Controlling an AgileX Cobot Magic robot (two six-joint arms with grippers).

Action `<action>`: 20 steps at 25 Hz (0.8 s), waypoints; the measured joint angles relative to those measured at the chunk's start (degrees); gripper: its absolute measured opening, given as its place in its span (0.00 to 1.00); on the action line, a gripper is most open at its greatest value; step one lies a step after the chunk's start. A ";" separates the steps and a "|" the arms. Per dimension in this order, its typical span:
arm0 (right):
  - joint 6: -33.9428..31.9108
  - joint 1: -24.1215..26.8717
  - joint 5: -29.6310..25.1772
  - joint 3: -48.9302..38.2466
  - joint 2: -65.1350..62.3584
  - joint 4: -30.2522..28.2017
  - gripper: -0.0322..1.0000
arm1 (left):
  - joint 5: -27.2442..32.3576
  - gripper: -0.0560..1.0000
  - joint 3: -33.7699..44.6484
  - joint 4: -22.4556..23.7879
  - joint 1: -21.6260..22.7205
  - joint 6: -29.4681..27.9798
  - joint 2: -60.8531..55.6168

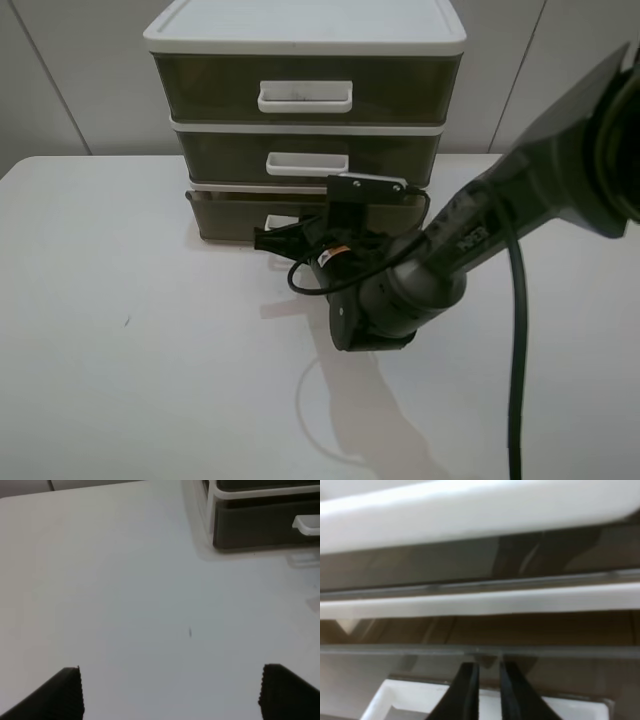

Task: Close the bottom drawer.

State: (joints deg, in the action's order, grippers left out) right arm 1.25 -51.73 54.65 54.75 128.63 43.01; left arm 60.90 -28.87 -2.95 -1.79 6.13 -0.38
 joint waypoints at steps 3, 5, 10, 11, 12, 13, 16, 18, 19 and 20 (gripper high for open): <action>0.00 0.00 -0.05 0.36 0.11 0.37 0.05 | 0.00 0.73 0.00 0.00 0.00 0.00 0.00; 0.00 0.00 -0.11 0.36 0.11 0.38 0.05 | 0.00 0.73 0.00 0.00 0.00 0.00 0.00; 1.20 -0.41 -0.65 0.36 -0.43 0.49 0.05 | 0.00 0.73 0.00 0.00 0.00 0.00 0.00; 2.13 -0.73 -0.71 0.31 -0.85 0.56 0.05 | 0.00 0.73 0.00 0.00 0.00 0.00 0.00; 3.17 -1.23 -0.98 0.12 -1.52 0.56 0.05 | 0.00 0.73 0.00 0.00 0.00 0.00 0.00; 3.95 -1.75 -1.20 -0.25 -2.37 0.49 0.05 | 0.00 0.73 0.00 0.00 0.00 0.00 0.00; 5.22 -3.38 -2.17 -2.22 -4.73 0.49 0.05 | 0.00 0.73 0.00 0.00 0.00 0.00 0.00; 5.70 -4.29 -3.67 -4.12 -6.31 0.49 0.05 | 0.00 0.73 0.00 0.00 0.00 0.00 0.00; 6.21 -4.70 -4.67 -4.99 -7.24 0.49 0.05 | 0.00 0.73 0.00 0.00 0.00 0.00 0.00; 6.81 -4.90 -5.71 -6.15 -8.26 0.49 0.05 | 0.00 0.73 0.00 0.00 0.00 0.00 0.00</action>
State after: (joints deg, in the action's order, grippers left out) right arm 8.05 -56.63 48.95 48.61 120.37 43.50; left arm 60.90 -28.87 -2.95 -1.79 6.13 -0.38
